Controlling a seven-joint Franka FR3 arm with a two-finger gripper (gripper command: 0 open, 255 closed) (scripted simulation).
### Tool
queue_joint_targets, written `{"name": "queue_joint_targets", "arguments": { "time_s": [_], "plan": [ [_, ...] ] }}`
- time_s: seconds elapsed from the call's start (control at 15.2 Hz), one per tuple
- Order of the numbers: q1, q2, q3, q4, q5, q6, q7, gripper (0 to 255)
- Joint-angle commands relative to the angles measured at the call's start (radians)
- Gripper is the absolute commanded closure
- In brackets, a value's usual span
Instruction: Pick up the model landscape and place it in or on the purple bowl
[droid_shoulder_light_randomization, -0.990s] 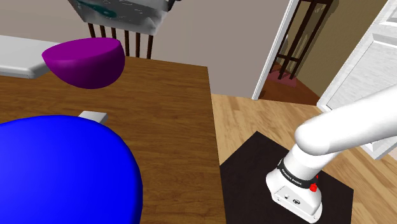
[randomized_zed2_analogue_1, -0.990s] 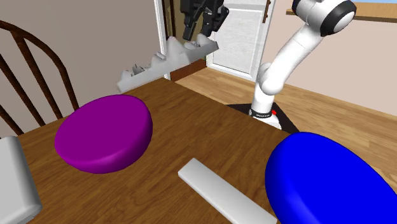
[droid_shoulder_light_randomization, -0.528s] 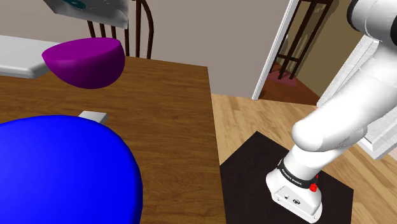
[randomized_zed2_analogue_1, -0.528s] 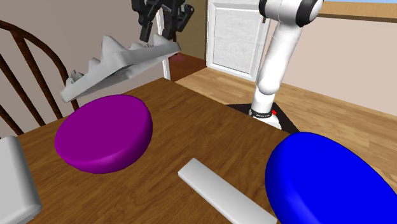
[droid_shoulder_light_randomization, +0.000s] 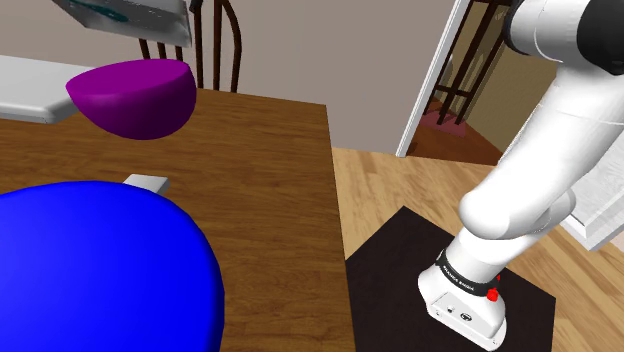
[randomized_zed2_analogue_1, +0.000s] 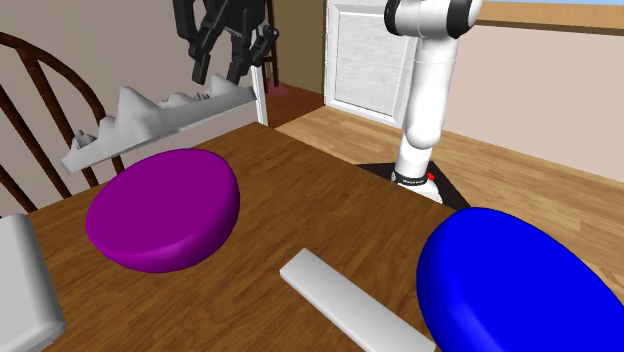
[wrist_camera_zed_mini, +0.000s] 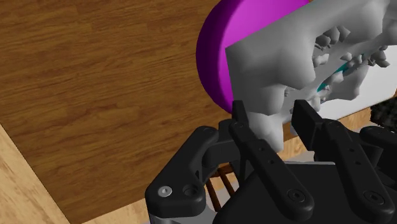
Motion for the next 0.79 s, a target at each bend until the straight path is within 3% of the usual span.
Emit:
{"name": "queue_joint_targets", "arguments": {
  "time_s": [0.0,0.59,0.73],
  "plan": [
    [-0.031,-0.038,-0.003,-0.055,0.047,0.041,-0.023,255],
    [-0.072,-0.15,-0.039,-0.246,0.182,0.183,-0.098,255],
    [-0.072,-0.15,-0.04,-0.246,0.182,0.183,-0.098,255]
  ]
}}
